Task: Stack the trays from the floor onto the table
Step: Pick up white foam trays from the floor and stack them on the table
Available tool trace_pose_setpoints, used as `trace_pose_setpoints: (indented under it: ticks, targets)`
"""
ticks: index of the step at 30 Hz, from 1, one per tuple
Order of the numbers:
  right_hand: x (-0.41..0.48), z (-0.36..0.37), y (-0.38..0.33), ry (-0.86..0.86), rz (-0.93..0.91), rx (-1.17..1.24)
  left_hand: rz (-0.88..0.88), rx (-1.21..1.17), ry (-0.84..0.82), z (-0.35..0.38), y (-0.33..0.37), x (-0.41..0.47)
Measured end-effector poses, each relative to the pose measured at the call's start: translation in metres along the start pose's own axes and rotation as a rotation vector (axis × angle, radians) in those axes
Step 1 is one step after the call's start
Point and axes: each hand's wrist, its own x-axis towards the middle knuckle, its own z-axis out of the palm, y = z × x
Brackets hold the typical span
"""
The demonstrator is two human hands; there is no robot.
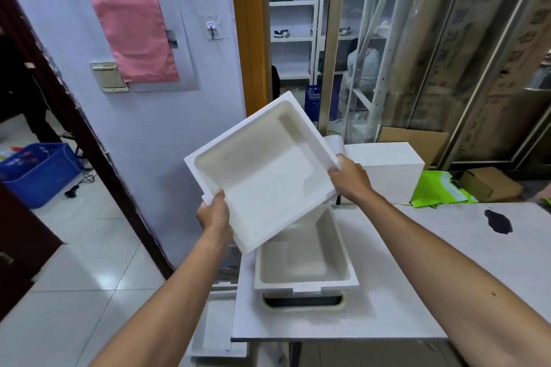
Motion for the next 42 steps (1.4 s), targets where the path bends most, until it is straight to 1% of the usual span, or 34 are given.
trace_pose_setpoints:
  ticks: [2, 4, 7, 10, 14, 16, 20, 22, 25, 28, 32, 34, 36, 38, 42]
  targets:
    - [0.002, -0.001, 0.002, 0.001, -0.010, 0.000, -0.058, 0.001, -0.019, -0.004, -0.009, -0.003]
    - [0.004, -0.003, 0.005, -0.011, -0.028, -0.037, -0.073, 0.050, -0.044, -0.009, -0.013, -0.003]
    - [0.006, -0.009, 0.010, -0.014, -0.051, -0.136, -0.038, 0.184, -0.058, -0.021, -0.014, 0.002]
    - [0.009, -0.020, 0.013, 0.032, -0.113, -0.210, 0.000, 0.225, -0.104, -0.034, -0.009, 0.015]
    - [0.014, -0.039, -0.004, 0.081, -0.226, -0.254, 0.105, 0.439, -0.177, -0.038, -0.001, 0.025]
    - [0.017, -0.050, -0.017, 0.085, -0.289, -0.269, 0.163, 0.546, -0.202, -0.036, 0.004, 0.028]
    - [0.021, -0.064, -0.037, 0.079, -0.378, -0.309, 0.319, 0.770, -0.315, -0.035, 0.008, 0.032]
    - [0.021, -0.065, -0.045, 0.075, -0.411, -0.320, 0.358, 0.797, -0.346, -0.030, 0.008, 0.029]
    - [0.018, -0.062, -0.054, 0.068, -0.436, -0.325, 0.353, 0.775, -0.367, -0.022, 0.006, 0.022]
    - [0.020, -0.056, -0.052, 0.051, -0.395, -0.263, 0.335, 0.721, -0.348, -0.022, -0.001, 0.021]
    - [0.025, -0.045, -0.041, 0.096, -0.278, -0.075, 0.290, 0.702, -0.316, -0.026, -0.012, 0.020]
    - [0.027, -0.038, -0.034, 0.049, -0.167, 0.063, 0.277, 0.720, -0.309, -0.025, -0.015, 0.017]
    - [0.028, -0.029, -0.025, -0.040, -0.055, 0.152, 0.248, 0.725, -0.312, -0.022, -0.019, 0.017]
    - [0.028, -0.018, -0.014, -0.124, 0.016, 0.119, 0.197, 0.726, -0.313, -0.016, -0.022, 0.016]
    - [0.009, 0.000, 0.009, -0.211, 0.086, 0.040, 0.138, 0.744, -0.271, -0.005, -0.026, 0.018]
